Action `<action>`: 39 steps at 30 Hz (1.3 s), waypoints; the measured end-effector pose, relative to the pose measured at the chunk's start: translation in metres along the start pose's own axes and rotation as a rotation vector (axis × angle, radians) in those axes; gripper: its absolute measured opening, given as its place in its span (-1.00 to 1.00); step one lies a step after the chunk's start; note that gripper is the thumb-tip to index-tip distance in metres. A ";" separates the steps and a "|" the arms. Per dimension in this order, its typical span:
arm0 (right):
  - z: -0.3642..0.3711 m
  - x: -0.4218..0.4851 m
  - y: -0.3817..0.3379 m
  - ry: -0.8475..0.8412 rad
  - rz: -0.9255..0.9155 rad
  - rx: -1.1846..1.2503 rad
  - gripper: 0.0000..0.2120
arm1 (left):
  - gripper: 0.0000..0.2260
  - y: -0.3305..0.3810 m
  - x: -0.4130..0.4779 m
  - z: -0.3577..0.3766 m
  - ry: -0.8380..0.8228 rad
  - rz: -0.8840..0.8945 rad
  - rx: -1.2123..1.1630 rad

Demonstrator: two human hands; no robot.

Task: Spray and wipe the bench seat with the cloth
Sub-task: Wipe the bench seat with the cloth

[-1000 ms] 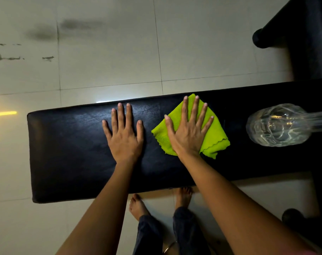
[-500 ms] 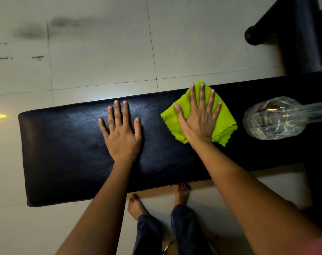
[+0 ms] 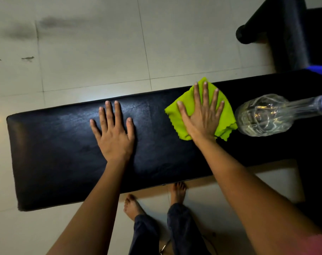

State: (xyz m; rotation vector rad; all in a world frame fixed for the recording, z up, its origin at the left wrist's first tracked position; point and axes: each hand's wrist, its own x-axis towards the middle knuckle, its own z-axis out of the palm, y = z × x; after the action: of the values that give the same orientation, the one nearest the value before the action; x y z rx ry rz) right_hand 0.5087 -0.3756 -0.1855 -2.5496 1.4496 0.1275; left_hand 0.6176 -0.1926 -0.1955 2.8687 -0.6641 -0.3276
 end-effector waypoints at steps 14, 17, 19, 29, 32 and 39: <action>0.005 -0.016 -0.009 0.002 0.053 0.014 -0.28 | -0.39 0.022 -0.015 0.009 -0.011 0.005 0.013; 0.009 -0.051 -0.007 0.002 -0.171 -0.033 -0.31 | -0.39 0.021 -0.015 0.008 -0.007 0.013 0.000; 0.012 -0.092 0.006 -0.014 -0.281 -0.063 -0.34 | -0.39 0.020 -0.015 0.007 -0.004 0.011 -0.002; 0.003 -0.068 0.015 -0.023 -0.050 0.020 -0.30 | -0.42 0.023 -0.015 0.007 0.014 0.013 -0.008; 0.014 -0.113 0.005 -0.032 -0.189 0.000 -0.36 | -0.42 0.021 -0.016 0.007 0.008 0.018 -0.015; 0.016 -0.144 0.038 -0.035 -0.128 -0.006 -0.42 | -0.41 0.022 -0.015 0.002 -0.007 0.031 -0.026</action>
State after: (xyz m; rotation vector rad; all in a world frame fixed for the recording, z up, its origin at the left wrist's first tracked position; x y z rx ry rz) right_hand 0.4026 -0.2704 -0.1813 -2.6226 1.2711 0.1567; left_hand 0.5947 -0.2054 -0.1902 2.8313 -0.6992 -0.3400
